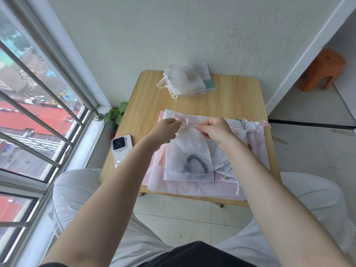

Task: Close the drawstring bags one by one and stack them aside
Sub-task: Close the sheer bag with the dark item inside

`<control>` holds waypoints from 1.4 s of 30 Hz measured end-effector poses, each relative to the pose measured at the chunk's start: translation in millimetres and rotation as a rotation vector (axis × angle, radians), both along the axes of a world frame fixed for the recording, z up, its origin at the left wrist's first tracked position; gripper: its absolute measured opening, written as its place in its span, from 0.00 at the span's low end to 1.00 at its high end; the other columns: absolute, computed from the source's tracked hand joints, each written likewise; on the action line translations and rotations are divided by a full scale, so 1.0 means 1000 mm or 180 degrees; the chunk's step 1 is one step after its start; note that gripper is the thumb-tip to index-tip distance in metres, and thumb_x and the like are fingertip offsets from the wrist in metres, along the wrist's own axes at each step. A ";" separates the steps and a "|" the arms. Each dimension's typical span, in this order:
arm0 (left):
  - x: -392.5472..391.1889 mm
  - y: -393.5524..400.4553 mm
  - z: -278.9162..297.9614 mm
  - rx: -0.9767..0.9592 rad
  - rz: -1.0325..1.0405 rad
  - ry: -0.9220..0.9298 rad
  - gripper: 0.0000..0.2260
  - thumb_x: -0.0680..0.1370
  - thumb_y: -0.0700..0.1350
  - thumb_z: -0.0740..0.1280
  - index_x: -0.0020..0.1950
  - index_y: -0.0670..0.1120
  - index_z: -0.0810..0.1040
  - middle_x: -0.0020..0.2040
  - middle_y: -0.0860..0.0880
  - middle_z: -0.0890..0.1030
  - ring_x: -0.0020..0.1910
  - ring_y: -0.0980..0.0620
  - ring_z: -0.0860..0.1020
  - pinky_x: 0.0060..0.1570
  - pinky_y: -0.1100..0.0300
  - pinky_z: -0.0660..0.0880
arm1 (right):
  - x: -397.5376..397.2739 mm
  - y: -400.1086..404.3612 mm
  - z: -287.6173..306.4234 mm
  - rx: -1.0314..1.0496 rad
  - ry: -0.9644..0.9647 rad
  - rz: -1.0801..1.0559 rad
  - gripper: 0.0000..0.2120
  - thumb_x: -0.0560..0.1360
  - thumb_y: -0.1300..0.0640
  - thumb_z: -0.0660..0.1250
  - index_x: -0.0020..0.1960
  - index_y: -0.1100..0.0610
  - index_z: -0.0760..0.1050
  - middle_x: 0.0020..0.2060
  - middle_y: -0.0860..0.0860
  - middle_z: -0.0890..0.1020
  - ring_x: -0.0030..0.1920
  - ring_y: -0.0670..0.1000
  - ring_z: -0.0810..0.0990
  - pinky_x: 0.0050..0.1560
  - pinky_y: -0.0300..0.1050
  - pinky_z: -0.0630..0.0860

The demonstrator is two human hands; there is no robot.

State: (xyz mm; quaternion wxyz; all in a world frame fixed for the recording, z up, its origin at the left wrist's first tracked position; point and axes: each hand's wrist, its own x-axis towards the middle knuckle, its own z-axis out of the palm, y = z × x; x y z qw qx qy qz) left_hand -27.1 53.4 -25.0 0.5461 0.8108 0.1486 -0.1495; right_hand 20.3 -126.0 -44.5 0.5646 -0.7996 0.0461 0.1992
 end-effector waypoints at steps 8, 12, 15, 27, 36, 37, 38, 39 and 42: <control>0.006 0.015 -0.011 0.1451 -0.0356 -0.0298 0.15 0.82 0.51 0.59 0.40 0.43 0.72 0.34 0.51 0.70 0.35 0.50 0.69 0.33 0.58 0.64 | 0.012 -0.005 0.007 -0.0539 -0.0578 0.0013 0.08 0.73 0.56 0.74 0.42 0.61 0.79 0.32 0.49 0.80 0.33 0.48 0.77 0.41 0.43 0.75; 0.016 0.011 0.000 0.1992 -0.0405 -0.1064 0.13 0.78 0.57 0.65 0.55 0.50 0.77 0.46 0.52 0.73 0.43 0.52 0.73 0.39 0.59 0.70 | 0.020 -0.003 0.024 -0.0353 -0.0631 0.0212 0.05 0.72 0.57 0.75 0.44 0.58 0.81 0.31 0.49 0.79 0.28 0.44 0.73 0.32 0.34 0.70; 0.031 -0.001 0.011 0.1909 -0.1066 -0.0765 0.24 0.72 0.62 0.71 0.64 0.54 0.77 0.51 0.52 0.72 0.48 0.52 0.73 0.47 0.58 0.71 | 0.032 0.003 0.032 -0.0343 -0.0633 0.0413 0.05 0.71 0.56 0.76 0.44 0.57 0.83 0.31 0.50 0.80 0.28 0.43 0.73 0.34 0.37 0.71; 0.130 0.003 0.017 0.0133 0.0711 -0.0527 0.15 0.74 0.47 0.72 0.33 0.43 0.71 0.26 0.49 0.73 0.23 0.53 0.68 0.27 0.63 0.65 | 0.118 0.020 0.059 -0.1609 -0.0865 0.0632 0.19 0.74 0.54 0.67 0.64 0.56 0.71 0.40 0.53 0.84 0.35 0.54 0.81 0.39 0.46 0.76; 0.195 0.035 -0.018 -0.0684 0.1900 0.0171 0.12 0.77 0.48 0.70 0.41 0.40 0.76 0.33 0.45 0.80 0.24 0.53 0.78 0.23 0.65 0.74 | 0.184 0.070 0.001 -0.2086 -0.1160 0.1434 0.27 0.78 0.60 0.59 0.75 0.51 0.60 0.70 0.56 0.68 0.66 0.60 0.72 0.62 0.53 0.73; 0.194 0.037 -0.021 -0.0727 0.1920 0.0207 0.12 0.77 0.48 0.71 0.43 0.39 0.77 0.34 0.45 0.80 0.25 0.53 0.79 0.23 0.65 0.74 | 0.183 0.072 -0.004 -0.2086 -0.1035 0.1512 0.27 0.78 0.60 0.58 0.76 0.50 0.59 0.72 0.56 0.65 0.68 0.59 0.70 0.64 0.53 0.72; 0.192 0.038 -0.023 -0.0775 0.1939 0.0229 0.12 0.76 0.48 0.71 0.44 0.39 0.77 0.34 0.45 0.81 0.25 0.53 0.79 0.23 0.65 0.75 | 0.181 0.073 -0.008 -0.2045 -0.0969 0.1544 0.28 0.78 0.60 0.58 0.77 0.50 0.59 0.74 0.55 0.64 0.70 0.59 0.69 0.65 0.52 0.70; 0.190 0.039 -0.023 -0.0831 0.1938 0.0233 0.12 0.77 0.47 0.71 0.45 0.38 0.77 0.35 0.44 0.81 0.25 0.53 0.80 0.24 0.65 0.76 | 0.179 0.073 -0.009 -0.1994 -0.0954 0.1522 0.27 0.79 0.60 0.58 0.77 0.50 0.59 0.75 0.54 0.63 0.70 0.58 0.68 0.65 0.50 0.70; 0.178 0.037 -0.018 -0.0965 0.1893 0.0125 0.10 0.77 0.44 0.71 0.47 0.37 0.77 0.39 0.42 0.82 0.26 0.53 0.80 0.26 0.64 0.77 | 0.167 0.069 -0.001 -0.1805 -0.1014 0.1344 0.26 0.79 0.58 0.59 0.76 0.53 0.60 0.74 0.54 0.65 0.70 0.57 0.69 0.64 0.49 0.70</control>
